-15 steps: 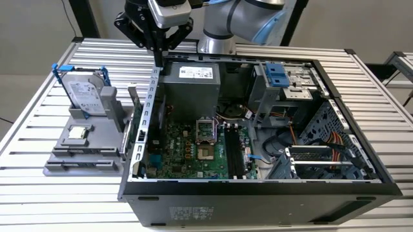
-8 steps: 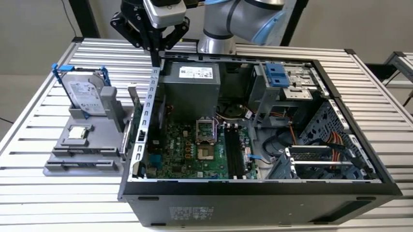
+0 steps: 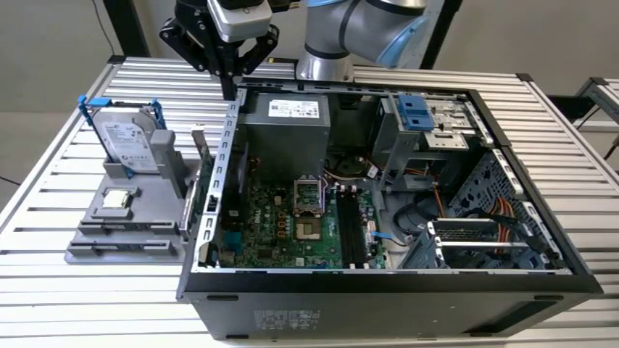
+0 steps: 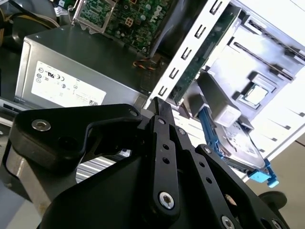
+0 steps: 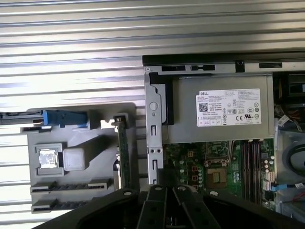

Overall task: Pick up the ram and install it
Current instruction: 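Reach for the ram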

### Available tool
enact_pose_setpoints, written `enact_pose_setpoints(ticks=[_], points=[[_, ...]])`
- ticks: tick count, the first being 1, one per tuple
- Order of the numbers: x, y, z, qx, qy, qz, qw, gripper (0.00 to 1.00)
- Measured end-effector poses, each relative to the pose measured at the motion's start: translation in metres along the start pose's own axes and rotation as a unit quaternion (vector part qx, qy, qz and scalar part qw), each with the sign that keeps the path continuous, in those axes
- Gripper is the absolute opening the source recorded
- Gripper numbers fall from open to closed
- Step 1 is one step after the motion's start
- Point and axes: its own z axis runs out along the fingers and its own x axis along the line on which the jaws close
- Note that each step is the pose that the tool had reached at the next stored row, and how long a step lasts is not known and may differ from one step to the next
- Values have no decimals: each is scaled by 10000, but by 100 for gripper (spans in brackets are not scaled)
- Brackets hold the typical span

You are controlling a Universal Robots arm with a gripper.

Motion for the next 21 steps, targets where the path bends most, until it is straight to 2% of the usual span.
enact_pose_setpoints(ticks=[21], points=[[148,-10,-2,0,0,0,10000,0]])
